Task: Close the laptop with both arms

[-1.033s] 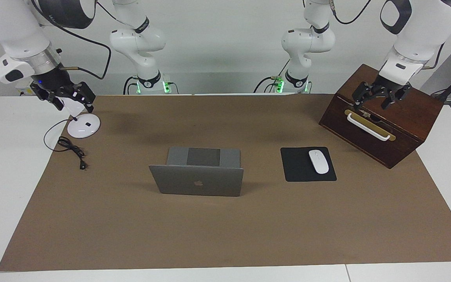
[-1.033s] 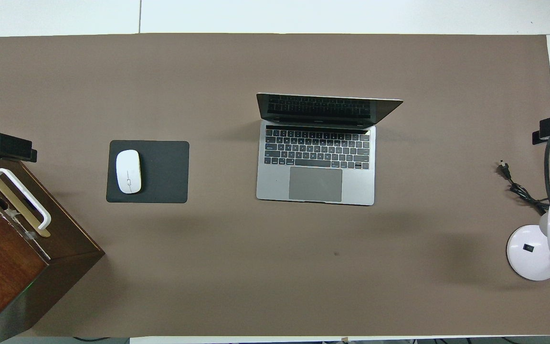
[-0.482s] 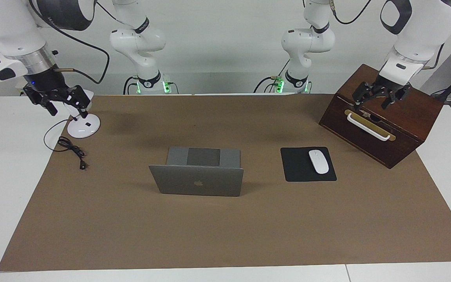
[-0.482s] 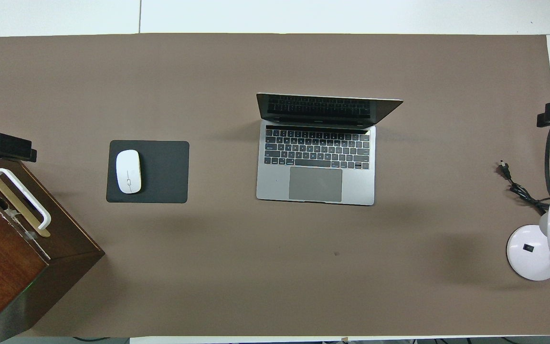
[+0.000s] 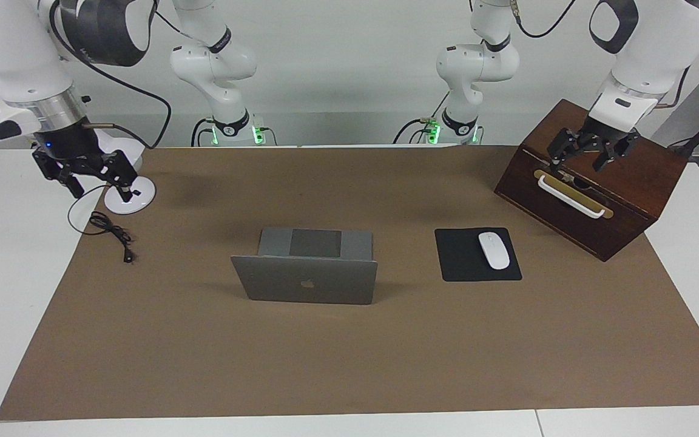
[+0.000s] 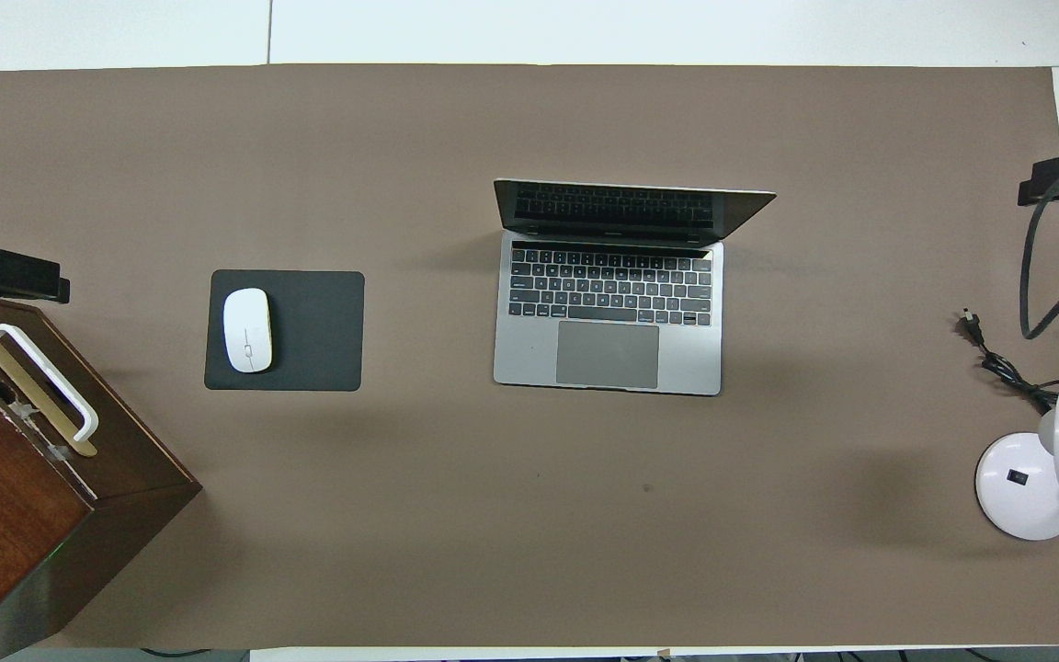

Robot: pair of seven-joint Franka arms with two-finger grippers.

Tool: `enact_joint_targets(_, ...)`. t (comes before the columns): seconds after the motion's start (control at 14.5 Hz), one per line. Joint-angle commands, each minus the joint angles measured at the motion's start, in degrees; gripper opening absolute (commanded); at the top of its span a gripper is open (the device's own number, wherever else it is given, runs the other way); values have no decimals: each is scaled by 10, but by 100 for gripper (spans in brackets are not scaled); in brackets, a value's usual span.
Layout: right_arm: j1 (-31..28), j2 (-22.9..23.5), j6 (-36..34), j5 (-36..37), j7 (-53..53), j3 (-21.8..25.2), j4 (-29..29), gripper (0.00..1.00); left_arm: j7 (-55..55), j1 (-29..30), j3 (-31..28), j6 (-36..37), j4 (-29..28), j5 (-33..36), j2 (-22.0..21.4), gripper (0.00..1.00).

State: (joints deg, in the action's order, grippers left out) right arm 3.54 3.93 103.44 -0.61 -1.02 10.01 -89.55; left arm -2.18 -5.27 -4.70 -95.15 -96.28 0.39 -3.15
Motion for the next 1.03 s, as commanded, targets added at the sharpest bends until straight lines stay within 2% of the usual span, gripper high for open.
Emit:
enact_joint_targets(0.0, 1, 19, 23, -8, -18, -8, 10, 95, 1, 1, 4, -13, -10, -5, -4, 100)
enact_joint_targets(0.48, 25, 42, 73, -6, -133, -38, 10, 95, 10, 4, 4, -23, -8, -5, -3, 100)
enact_joint_targets(0.55, 36, 42, 77, -5, -157, -38, 7, 84, 11, 6, 4, -27, -8, -5, -2, 95)
enact_joint_targets(0.62, 44, 42, 79, -5, -167, -38, 7, 69, 11, 7, 4, -27, -8, -5, -2, 75)
enact_joint_targets(0.69, 46, 44, 84, -5, -167, -38, 7, 45, 11, 7, 4, -25, -8, -5, -3, 48)
enact_joint_targets(0.76, 47, 46, 90, -4, -167, -38, 8, 13, 11, 8, 4, -26, -9, -6, -3, 19)
enact_joint_targets(0.83, 48, 47, 91, -4, -167, -39, 8, 0, 10, 8, 4, -26, -10, -6, -4, 0)
enact_joint_targets(0.96, 59, 48, 107, -1, -164, -39, 10, 0, 10, 8, 4, -28, -9, -5, -3, 0)
